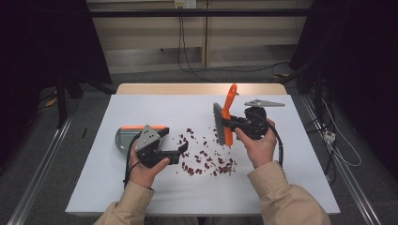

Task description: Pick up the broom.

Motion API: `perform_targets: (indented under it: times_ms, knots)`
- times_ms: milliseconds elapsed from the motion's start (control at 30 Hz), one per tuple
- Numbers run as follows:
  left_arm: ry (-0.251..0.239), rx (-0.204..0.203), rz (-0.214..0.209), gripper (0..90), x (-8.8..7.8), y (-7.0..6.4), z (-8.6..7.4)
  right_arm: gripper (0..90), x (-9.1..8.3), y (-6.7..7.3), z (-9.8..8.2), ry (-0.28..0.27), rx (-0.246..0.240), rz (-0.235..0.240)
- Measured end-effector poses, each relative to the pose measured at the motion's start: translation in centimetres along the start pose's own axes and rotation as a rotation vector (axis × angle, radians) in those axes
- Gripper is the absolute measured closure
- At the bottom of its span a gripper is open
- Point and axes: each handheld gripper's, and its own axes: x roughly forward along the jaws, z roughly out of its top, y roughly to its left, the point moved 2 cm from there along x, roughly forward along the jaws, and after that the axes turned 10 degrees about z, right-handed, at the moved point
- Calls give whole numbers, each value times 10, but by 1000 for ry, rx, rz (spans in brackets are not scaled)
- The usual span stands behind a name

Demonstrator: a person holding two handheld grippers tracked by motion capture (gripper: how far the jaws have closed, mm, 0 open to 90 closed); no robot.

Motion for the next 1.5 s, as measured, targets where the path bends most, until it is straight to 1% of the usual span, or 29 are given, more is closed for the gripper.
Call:
perform_targets:
  times_ms: [33,133,267,300,467,533,567,600,767,833,933,1033,1133,1167,1300,1500]
  knots:
    - [1,-4,-4,101,-1,1,0,697,-1,-1,0,4,-1,-1]
    - [-3,2,-17,82,-6,6,-1,697,-4,-3,0,14,-3,-2]
    - [-8,11,-24,67,-13,12,-2,697,-8,-6,-1,31,-7,-8]
    - [-9,8,-24,64,-15,14,-2,697,-9,-7,-1,35,-7,-9]
    - [-5,20,-14,60,-24,24,-6,697,-17,-11,-2,50,-6,-15]
    - [-1,13,-9,59,-27,27,-8,697,-20,-14,-3,58,-7,-21]
    - [1,19,-5,59,-29,30,-9,697,-21,-15,-3,62,-9,-24]
    - [1,10,-2,59,-30,31,-10,697,-23,-16,-4,68,-8,-26]
    - [1,15,8,59,-36,37,-12,697,-29,-22,-7,80,1,-38]
    - [3,11,7,59,-38,39,-13,697,-33,-25,-8,87,9,-47]
    - [5,16,9,59,-41,42,-16,697,-37,-29,-10,89,14,-57]
    - [11,11,23,58,-43,46,-18,697,-42,-33,-12,96,14,-73]
    - [8,3,26,58,-45,48,-19,697,-45,-38,-14,97,24,-82]
    - [9,7,30,58,-46,49,-19,697,-47,-39,-15,98,24,-86]
    - [5,3,35,58,-48,53,-20,697,-51,-48,-19,99,38,-107]
    - [7,-6,39,58,-49,55,-22,697,-51,-58,-26,142,43,-147]
